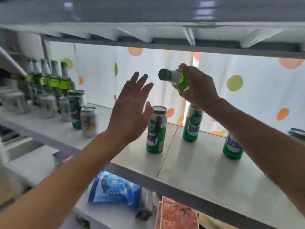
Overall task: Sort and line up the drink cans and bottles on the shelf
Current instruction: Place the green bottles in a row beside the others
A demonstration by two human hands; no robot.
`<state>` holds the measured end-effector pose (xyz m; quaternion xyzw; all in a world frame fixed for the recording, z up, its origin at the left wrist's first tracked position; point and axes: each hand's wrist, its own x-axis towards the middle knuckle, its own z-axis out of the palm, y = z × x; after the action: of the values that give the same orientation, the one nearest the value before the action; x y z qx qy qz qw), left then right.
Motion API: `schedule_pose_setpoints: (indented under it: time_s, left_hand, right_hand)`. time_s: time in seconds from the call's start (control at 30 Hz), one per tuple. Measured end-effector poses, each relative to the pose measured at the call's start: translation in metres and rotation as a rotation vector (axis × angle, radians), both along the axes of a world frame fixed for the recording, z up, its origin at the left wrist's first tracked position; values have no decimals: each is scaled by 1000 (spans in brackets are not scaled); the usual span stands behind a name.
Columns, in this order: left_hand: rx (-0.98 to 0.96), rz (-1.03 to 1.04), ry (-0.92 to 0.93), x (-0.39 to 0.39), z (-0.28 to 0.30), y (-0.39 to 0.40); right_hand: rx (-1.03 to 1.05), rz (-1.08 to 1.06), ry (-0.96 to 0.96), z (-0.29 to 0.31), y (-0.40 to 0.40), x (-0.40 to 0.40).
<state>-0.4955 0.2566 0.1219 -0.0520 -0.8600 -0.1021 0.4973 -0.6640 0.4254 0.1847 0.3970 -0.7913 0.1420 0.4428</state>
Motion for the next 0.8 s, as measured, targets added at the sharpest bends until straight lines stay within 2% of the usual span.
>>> schedule_pose_setpoints:
  time_s: [0.27,0.47,0.8]
  left_hand:
    - [-27,189,-75,83,1,-182]
    - [31,225,-84,109,3,-305]
    - [195,188,-155,77,-6,-412]
  right_hand:
    - [14,131,2,3,-185,50]
    - [93,142,19,2,-307,71]
    - [-94,38,-437,3,-407,23]
